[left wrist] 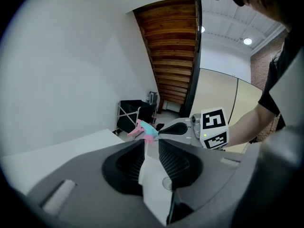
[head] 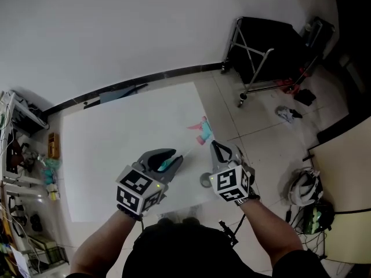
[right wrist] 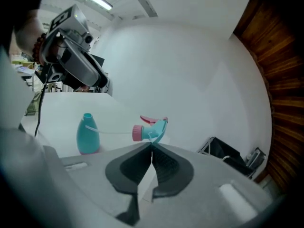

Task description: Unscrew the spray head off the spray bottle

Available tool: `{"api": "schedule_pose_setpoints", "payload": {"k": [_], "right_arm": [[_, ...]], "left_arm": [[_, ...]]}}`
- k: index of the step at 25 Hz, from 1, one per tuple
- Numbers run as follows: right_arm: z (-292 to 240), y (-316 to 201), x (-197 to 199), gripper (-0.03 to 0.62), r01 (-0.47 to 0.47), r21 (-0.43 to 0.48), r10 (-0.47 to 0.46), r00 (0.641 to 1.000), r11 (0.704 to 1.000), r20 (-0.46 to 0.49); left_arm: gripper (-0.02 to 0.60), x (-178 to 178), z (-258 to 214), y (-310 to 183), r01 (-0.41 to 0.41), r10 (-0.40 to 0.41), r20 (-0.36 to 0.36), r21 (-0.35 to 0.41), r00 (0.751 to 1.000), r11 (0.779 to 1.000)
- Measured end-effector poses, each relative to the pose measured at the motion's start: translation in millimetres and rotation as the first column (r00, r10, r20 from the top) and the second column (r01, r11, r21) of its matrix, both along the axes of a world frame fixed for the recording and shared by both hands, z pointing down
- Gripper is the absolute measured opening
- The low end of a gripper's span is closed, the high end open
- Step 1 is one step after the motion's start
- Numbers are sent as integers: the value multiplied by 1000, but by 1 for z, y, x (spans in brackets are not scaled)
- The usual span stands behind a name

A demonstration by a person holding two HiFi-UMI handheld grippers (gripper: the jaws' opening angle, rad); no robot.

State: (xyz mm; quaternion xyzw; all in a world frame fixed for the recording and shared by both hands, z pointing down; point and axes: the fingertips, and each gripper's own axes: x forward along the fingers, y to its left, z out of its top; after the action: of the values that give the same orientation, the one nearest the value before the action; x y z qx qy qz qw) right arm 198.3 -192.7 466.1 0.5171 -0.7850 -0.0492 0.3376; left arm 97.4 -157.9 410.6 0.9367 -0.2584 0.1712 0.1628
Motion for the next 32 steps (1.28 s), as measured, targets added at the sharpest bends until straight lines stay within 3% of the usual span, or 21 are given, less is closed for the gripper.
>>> {"api": "schedule_pose_setpoints", "payload": {"k": [4, 9, 16, 21, 25, 28, 32], "right_arm": [[-25, 6, -4, -3, 54, 69, -51, 998, 996, -48], [-55, 20, -13, -3, 164, 154, -148, 983, 974, -109], [-95, 48, -39, -3, 288, 230, -254, 953, 930, -168], [-110, 64, -57, -3, 356, 267, -309, 929, 896, -203], [-116, 75, -68, -3, 392, 286, -340, 915, 874, -215], [-119, 79, -76, -3, 419, 292, -366, 904, 860, -220], [-121, 87, -86, -3, 449, 300, -395, 890, 842, -225]], "left_arm": [[152, 4, -11, -1, -47, 47, -34, -2, 998, 999], [261, 10, -22, -1, -127, 123, -86, -42, 989, 991], [344, 15, -29, 13, -249, 213, -220, -154, 952, 956], [347, 9, -35, 22, -308, 219, -342, -231, 914, 923], [334, 5, -45, 31, -358, 229, -431, -247, 873, 901], [311, 2, -50, 36, -383, 235, -472, -246, 850, 891], [283, -2, -52, 42, -395, 243, -484, -239, 840, 887]]}}
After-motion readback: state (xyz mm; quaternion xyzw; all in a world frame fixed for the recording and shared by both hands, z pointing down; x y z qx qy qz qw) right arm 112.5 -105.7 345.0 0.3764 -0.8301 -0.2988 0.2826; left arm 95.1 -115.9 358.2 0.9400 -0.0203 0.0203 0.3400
